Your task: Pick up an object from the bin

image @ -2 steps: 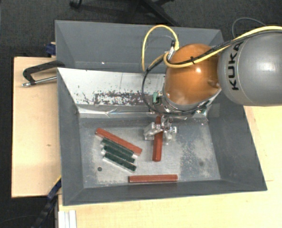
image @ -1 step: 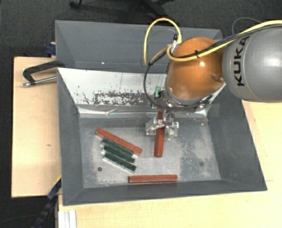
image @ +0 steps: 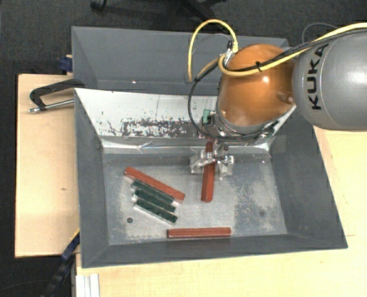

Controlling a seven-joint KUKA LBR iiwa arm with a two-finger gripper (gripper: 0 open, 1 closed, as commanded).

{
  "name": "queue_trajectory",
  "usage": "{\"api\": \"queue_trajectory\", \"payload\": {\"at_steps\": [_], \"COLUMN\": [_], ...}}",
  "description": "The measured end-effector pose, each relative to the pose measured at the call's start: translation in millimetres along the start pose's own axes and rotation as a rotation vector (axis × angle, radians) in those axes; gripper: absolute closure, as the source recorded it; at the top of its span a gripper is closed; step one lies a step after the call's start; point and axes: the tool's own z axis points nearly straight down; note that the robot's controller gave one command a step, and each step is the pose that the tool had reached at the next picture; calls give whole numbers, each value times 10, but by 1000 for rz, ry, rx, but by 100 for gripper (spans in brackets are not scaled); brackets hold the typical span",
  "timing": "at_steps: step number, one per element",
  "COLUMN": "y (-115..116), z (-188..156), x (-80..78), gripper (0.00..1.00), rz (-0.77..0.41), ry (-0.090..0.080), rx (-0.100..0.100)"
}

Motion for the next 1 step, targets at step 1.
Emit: {"api": "queue_trajectory", "payload": {"at_steps": [1], "y": [4], "z": [-60], "x": [-3], "gripper": [100], "rz": [1], "ry": [1], "rx": [-2]}}
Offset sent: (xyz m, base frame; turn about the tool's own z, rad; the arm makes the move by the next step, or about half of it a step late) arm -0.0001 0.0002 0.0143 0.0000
